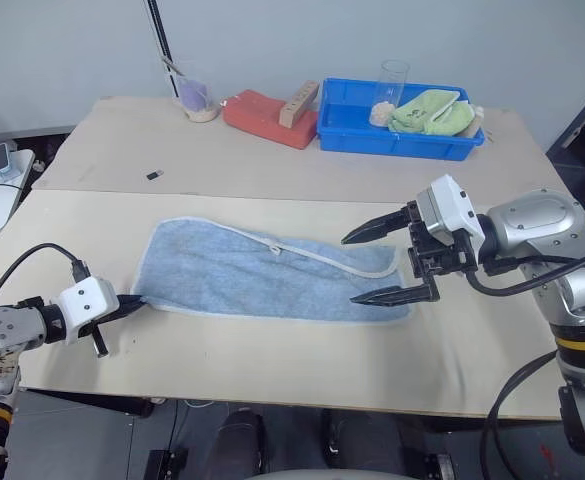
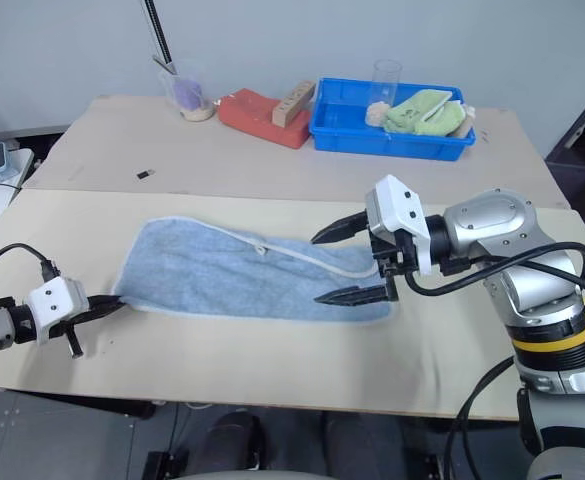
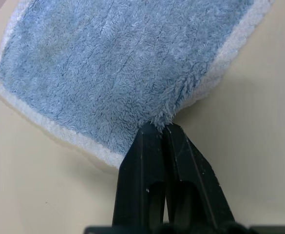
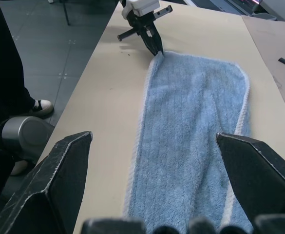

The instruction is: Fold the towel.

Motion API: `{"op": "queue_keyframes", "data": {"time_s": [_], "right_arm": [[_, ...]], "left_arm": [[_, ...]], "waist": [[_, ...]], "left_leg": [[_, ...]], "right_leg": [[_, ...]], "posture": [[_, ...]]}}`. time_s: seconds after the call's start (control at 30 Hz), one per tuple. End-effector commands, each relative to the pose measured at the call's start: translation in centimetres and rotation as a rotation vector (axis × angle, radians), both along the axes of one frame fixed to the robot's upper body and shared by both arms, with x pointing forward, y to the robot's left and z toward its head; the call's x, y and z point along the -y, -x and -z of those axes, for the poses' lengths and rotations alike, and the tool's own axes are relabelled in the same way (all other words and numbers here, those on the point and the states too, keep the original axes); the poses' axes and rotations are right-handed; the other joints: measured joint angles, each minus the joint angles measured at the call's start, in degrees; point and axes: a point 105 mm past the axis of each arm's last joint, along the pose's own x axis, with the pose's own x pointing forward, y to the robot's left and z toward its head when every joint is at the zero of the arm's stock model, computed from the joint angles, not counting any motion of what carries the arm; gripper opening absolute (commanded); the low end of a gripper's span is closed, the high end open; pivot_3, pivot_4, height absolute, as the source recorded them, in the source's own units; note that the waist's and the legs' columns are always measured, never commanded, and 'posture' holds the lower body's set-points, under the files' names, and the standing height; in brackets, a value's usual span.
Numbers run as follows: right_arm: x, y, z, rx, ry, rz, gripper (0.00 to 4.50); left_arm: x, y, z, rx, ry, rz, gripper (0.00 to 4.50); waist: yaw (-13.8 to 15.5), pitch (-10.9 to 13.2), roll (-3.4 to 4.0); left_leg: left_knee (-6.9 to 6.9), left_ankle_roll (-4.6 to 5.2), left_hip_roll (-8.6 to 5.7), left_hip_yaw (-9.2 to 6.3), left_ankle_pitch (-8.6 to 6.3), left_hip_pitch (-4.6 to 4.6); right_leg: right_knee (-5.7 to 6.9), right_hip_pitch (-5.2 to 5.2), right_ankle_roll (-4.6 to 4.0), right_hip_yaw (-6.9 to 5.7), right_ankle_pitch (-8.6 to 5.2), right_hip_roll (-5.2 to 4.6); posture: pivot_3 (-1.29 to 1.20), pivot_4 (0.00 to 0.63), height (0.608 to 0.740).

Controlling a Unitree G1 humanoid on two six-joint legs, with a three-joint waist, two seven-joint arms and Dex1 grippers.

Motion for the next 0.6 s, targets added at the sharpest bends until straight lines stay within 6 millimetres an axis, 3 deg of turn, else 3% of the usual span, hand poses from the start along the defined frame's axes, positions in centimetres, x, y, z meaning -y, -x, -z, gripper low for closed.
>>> {"op": "queue_keyframes", "data": {"time_s": [0.03,0.17,0.37,0.6], "right_arm": [[1.4,-0.3,0.1,0.049,0.049,0.043,4.50],[3.7,-0.9,2.5,0.083,0.173,0.108,4.50],[6.7,-2.0,8.2,0.111,0.424,0.140,4.50],[8.1,-3.2,10.9,0.052,0.458,0.177,4.50]], "left_arm": [[-0.2,0.7,-0.9,-0.054,0.028,0.006,0.06],[-0.1,1.1,-2.2,-0.104,0.069,0.008,0.06],[-0.3,0.3,-3.5,-0.094,0.102,-0.012,0.06],[0.0,0.3,-3.6,-0.086,0.102,-0.025,0.06]], "waist": [[-0.2,0.0,0.00],[-0.5,0.0,-0.06],[-0.5,0.0,-0.09],[-0.9,0.0,-0.19]], "left_leg": [[0.00,0.00,0.00,0.00,0.00,-0.01],[0.00,0.00,0.01,-0.01,0.00,-0.07],[0.00,0.00,0.02,0.00,0.00,-0.05],[0.00,0.00,0.05,0.00,0.00,-0.07]], "right_leg": [[-0.01,-0.01,0.00,0.00,0.00,-0.01],[-0.05,-0.04,0.10,-0.03,-0.07,0.00],[-0.03,-0.06,0.23,-0.03,-0.15,0.04],[-0.01,-0.08,0.17,0.00,-0.12,0.08]], "posture": [[0.00,0.150,0.661],[0.00,0.150,0.661],[0.00,0.150,0.661],[0.00,0.150,0.661]]}}
